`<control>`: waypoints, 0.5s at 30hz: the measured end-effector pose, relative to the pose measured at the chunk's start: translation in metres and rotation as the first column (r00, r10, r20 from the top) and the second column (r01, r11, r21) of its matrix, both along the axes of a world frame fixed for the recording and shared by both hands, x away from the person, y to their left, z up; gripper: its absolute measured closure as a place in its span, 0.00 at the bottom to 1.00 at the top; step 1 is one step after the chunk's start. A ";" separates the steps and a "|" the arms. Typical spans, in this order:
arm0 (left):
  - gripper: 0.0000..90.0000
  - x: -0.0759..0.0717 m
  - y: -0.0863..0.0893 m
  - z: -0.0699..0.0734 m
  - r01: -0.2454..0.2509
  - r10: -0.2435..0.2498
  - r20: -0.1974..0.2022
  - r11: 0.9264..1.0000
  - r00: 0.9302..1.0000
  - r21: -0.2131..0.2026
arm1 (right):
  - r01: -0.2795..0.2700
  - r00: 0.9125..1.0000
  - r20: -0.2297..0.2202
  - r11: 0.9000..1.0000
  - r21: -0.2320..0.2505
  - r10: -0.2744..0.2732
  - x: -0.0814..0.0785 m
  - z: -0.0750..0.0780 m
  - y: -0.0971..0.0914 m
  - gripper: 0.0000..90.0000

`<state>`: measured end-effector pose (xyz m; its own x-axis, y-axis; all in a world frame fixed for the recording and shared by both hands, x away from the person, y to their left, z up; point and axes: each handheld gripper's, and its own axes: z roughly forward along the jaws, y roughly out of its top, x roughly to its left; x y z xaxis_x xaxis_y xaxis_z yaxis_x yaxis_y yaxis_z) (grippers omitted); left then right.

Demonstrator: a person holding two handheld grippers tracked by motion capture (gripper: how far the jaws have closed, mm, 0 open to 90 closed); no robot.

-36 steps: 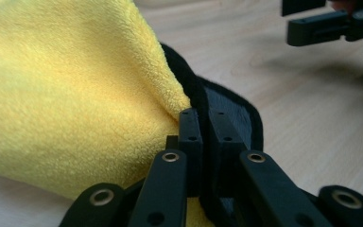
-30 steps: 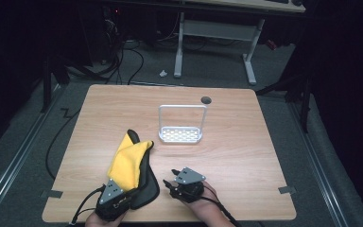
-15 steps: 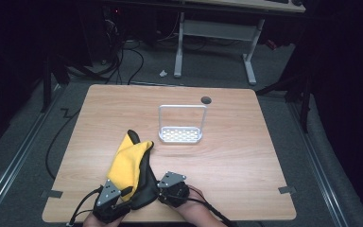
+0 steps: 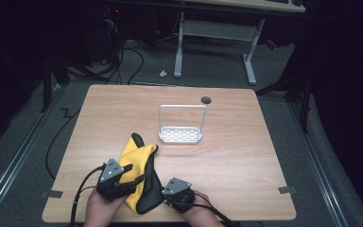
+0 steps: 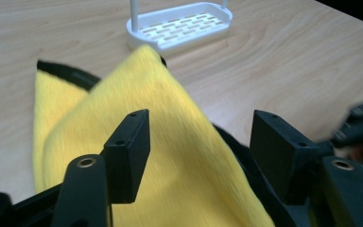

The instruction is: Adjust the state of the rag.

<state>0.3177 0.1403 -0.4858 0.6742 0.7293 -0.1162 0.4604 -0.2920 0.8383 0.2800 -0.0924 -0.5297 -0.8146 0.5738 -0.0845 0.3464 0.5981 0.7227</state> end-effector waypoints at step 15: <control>0.86 0.051 -0.041 0.002 -0.037 0.044 -0.045 0.991 0.998 0.130 | 0.011 1.000 0.006 1.000 -0.010 -0.011 -0.005 0.001 -0.011 0.95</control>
